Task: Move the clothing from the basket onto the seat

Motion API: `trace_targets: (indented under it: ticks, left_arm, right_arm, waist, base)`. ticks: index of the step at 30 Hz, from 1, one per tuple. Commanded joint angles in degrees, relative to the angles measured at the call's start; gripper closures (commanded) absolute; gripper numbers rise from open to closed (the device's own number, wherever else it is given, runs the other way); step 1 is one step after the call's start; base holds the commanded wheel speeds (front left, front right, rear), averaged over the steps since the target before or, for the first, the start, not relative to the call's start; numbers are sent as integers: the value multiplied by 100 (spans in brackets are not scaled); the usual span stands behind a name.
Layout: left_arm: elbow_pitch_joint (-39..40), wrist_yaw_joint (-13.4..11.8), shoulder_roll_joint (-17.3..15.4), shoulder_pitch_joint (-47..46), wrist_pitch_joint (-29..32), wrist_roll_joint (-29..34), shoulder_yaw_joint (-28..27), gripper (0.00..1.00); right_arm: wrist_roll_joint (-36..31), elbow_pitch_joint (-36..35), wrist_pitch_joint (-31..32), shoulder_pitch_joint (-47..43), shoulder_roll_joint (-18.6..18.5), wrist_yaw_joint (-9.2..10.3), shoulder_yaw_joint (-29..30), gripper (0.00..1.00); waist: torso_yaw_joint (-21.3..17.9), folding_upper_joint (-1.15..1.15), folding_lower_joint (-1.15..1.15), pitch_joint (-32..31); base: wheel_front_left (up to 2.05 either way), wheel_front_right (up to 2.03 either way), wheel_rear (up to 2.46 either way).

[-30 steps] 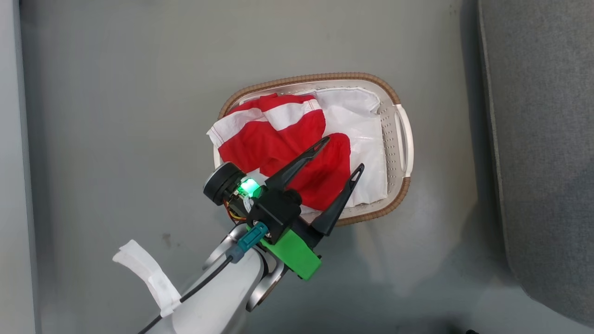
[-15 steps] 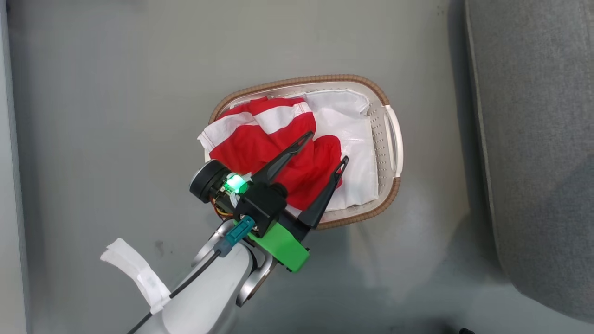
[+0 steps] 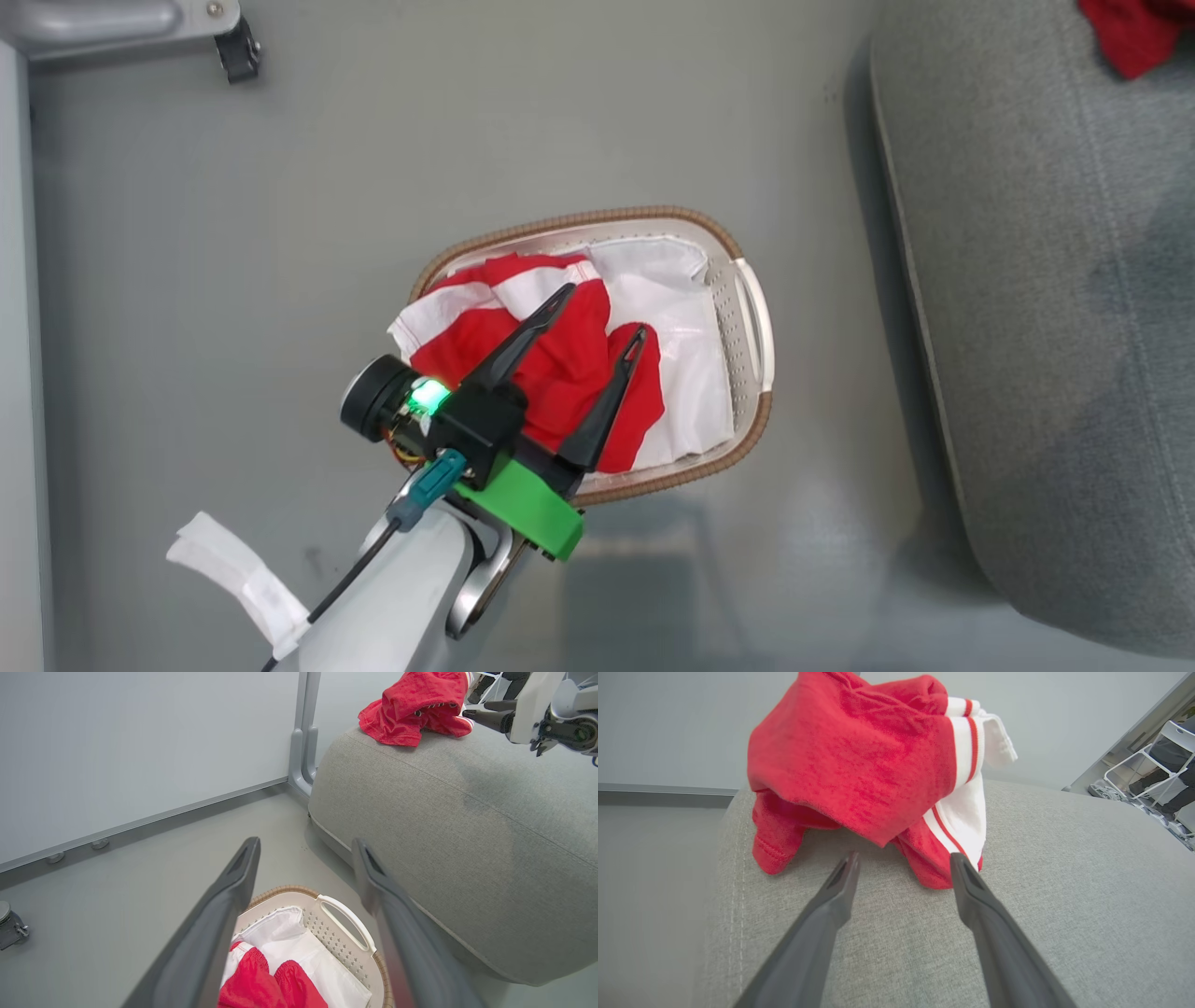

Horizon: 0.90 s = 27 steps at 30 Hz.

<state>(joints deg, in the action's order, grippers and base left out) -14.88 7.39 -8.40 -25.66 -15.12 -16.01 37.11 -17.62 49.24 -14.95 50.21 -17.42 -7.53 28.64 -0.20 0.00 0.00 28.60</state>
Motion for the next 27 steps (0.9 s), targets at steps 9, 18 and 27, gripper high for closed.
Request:
trace_targets:
  ticks: [9, 18, 27]
  left_arm:
    - [4, 15, 98, 664, -5, -75, -597, 0]
    - [97, -145, 189, 1431, -5, -44, -1485, 0]
    - [178, -227, 361, 2232, -5, 5, -2428, 0]
  right_arm:
    - [495, -566, -31, -688, 194, 8, -604, 0]
    - [1019, -1074, -32, -1239, 578, 8, -1385, 0]
    - [1562, -1943, -27, -2384, 1142, 8, -1819, 0]
  waist:
    - [34, 0, 0, -1059]
    - [356, 0, 0, -1816]
    - [685, 0, 0, -2302]
  base:
    - [0, 0, 0]
    - [0, 0, 0]
    - [0, 0, 0]
